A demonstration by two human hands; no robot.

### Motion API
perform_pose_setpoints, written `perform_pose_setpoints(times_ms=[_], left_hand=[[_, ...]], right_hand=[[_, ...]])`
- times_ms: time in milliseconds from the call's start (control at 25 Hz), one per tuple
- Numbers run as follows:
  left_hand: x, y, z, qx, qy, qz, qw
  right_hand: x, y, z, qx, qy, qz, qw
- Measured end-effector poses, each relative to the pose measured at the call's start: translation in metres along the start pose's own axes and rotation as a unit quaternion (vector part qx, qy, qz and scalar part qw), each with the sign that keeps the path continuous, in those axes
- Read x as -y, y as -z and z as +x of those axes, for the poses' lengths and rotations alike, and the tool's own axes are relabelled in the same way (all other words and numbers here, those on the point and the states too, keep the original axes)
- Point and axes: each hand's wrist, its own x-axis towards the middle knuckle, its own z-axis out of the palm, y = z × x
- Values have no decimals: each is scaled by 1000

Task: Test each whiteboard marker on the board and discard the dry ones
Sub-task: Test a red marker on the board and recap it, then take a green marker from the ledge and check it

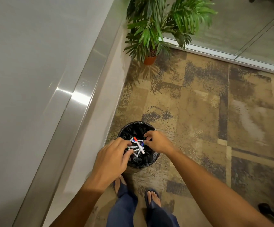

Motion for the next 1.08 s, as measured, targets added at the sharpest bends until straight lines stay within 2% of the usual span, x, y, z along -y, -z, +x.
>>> perform_pose_setpoints(times_ms=[280,400,600,760,1080], left_hand=[[-10,34,-7,-99,-85,-9,991],[-2,43,-13,-122,-43,-19,991],[3,49,-20,-109,24,-9,994],[-12,66,-35,-94,49,2,994],[-63,124,-98,-136,104,12,985]], right_hand=[[4,0,-1,-8,14,22,1000],[9,5,-9,-14,32,36,999],[36,18,-39,-26,69,38,997],[65,29,-77,-23,114,38,992],[121,49,-164,1,237,66,969]])
